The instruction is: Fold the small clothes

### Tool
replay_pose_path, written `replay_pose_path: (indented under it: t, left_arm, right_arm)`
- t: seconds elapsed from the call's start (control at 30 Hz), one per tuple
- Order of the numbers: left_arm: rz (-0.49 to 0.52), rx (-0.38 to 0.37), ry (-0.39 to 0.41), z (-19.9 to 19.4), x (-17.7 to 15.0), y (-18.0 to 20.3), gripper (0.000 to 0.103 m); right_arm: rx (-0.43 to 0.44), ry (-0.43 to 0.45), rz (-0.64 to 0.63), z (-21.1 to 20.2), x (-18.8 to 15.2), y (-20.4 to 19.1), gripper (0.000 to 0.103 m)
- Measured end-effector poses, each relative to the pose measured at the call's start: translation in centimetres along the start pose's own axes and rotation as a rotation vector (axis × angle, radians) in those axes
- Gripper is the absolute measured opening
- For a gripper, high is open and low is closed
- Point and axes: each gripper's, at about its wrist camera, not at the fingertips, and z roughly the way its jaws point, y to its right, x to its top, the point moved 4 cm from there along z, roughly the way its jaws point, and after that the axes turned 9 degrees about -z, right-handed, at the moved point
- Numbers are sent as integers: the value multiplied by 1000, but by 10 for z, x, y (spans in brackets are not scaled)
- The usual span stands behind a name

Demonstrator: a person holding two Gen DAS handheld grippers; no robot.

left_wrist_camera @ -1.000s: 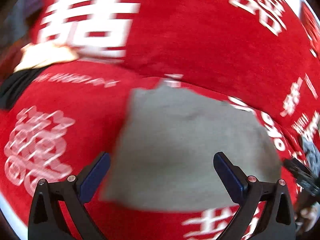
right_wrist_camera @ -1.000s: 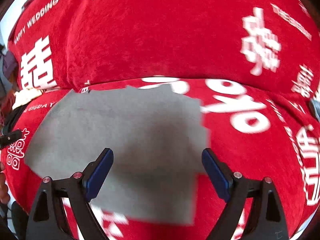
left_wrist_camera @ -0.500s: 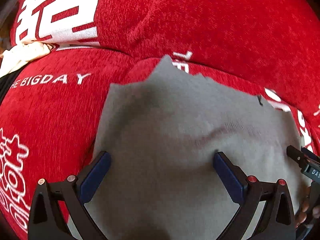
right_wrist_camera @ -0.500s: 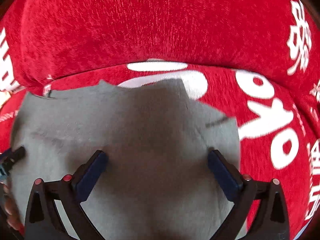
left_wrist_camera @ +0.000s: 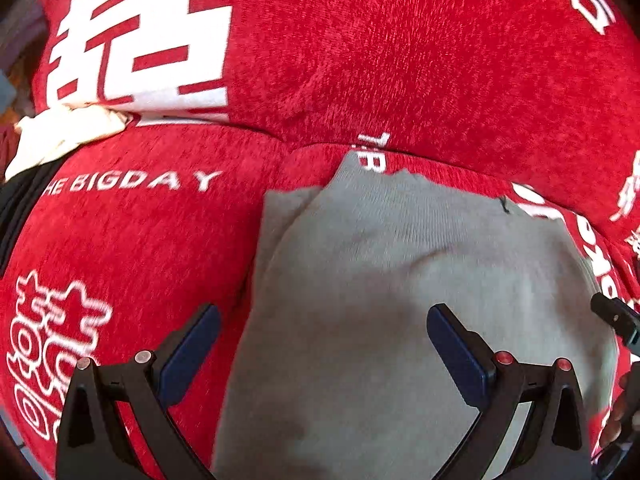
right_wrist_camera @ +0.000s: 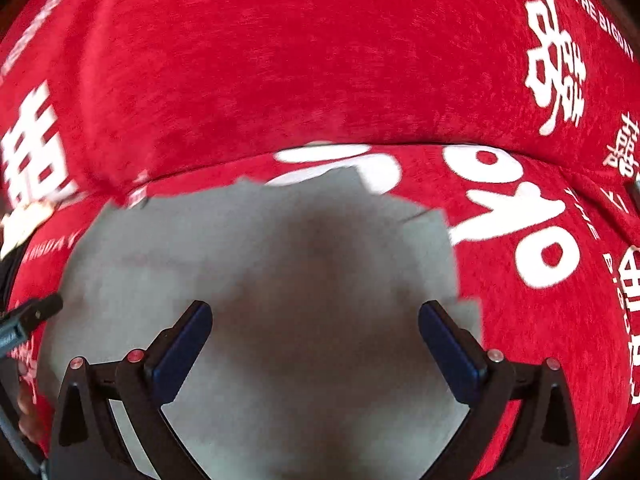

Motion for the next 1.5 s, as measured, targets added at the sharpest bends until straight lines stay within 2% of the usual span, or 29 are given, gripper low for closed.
replay_pose_path:
  t: [0.17,0.33,0.5,0.6,0.63,0.7,0.73,0.8,0.87,0.97,1.0,1.07,1.1,1.13,1.17,1.2,1.27,1.33,1.4,1.5]
  left_arm:
    - [-19,-5,-25,2,-21,-21,103]
    - [-92,-84,-84,18,-36,-37,103]
    - [-219,-214,-170,36,-36,-52,103]
    - [-237,-219,-207,36,-30,-57,103]
    - [-253,-215,-193,28,-25,-60,103]
    - [-288,-265,-101,4,-11,-64,103]
    - [-301,-280,-80,-1,-4,-62,103]
    - [-301,-299,-90,-1,11,-46,103]
    - [-236,-290,-102,8,28,-11,103]
    - [-140,-319,-133,29,41,44,103]
    - [-112,-298,-133,37,43,58,103]
    - [-22,-199,-114,57,43,75,103]
    - [14,-127,-120,70,42,75,103]
    - [31,-45,-145,86,39,70,103]
    - [53,-31,-124,88,38,67,103]
    - [75,-37,-85,81,38,67,103]
    - [67,-27,-90,66,38,61,103]
    - [17,-92,-56,40,37,47,103]
    - [-41,-109,-29,21,32,25,103]
    - [-144,-156,-99,20,16,-14,103]
  right_arm:
    - [-29,17,-117,-7,-18,-44,103]
    - [16,-65,-235,12,-29,-92,103]
    - [21,-100,-143,36,-6,-84,103]
    - [-2,-150,-132,45,7,-80,103]
    - [-11,-149,-99,41,14,-76,103]
    - [-6,-90,-62,30,24,-72,103]
    - [-19,-71,-55,27,30,-71,103]
    - [-40,-91,-68,32,37,-76,103]
    - [-47,-121,-95,45,45,-83,103]
    - [-89,-125,-111,62,54,-77,103]
    - [-115,-139,-100,69,55,-66,103]
    - [-180,-198,-58,84,49,-31,103]
    - [-178,-217,-19,88,45,-13,103]
    - [-126,-197,40,83,40,7,103]
    - [-116,-175,84,75,37,25,102]
    - [-113,-172,104,68,35,36,102]
    - [-160,-157,138,48,28,53,102]
    - [-120,-95,177,25,15,61,102]
    - [-85,-72,194,11,0,59,102]
    - [-61,-34,151,-3,-16,47,102]
